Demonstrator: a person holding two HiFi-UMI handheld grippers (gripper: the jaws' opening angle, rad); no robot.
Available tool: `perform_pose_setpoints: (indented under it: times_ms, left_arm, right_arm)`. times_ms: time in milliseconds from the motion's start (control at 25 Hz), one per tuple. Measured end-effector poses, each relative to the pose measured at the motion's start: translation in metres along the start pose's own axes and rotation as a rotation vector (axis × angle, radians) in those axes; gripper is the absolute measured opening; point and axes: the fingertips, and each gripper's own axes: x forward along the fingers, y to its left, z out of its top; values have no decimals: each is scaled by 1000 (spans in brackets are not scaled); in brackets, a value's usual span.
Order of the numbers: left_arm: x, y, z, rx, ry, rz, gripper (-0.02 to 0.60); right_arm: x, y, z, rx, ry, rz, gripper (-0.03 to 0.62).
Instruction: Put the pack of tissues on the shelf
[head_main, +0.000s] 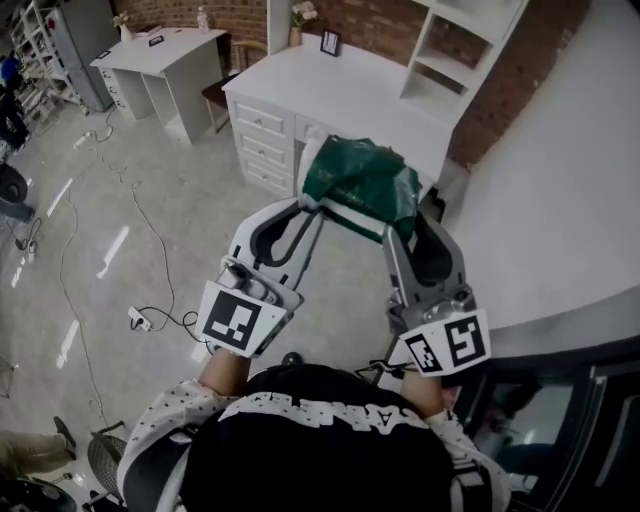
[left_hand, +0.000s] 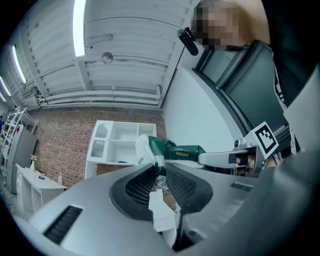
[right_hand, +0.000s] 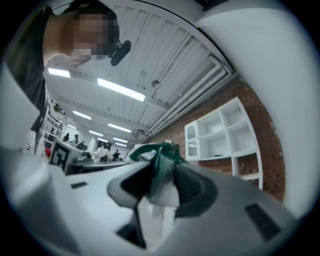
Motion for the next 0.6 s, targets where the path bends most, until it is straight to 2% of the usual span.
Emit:
perform_pose_setpoints:
  times_ms: [320, 600]
  left_arm:
    - [-21, 29, -1, -11, -6, 17, 100]
    - [-26, 35, -7, -24, -9, 22, 100]
  right_arm:
    - [23, 26, -7, 2, 10, 12, 163]
    - [28, 31, -12, -4, 22, 16, 163]
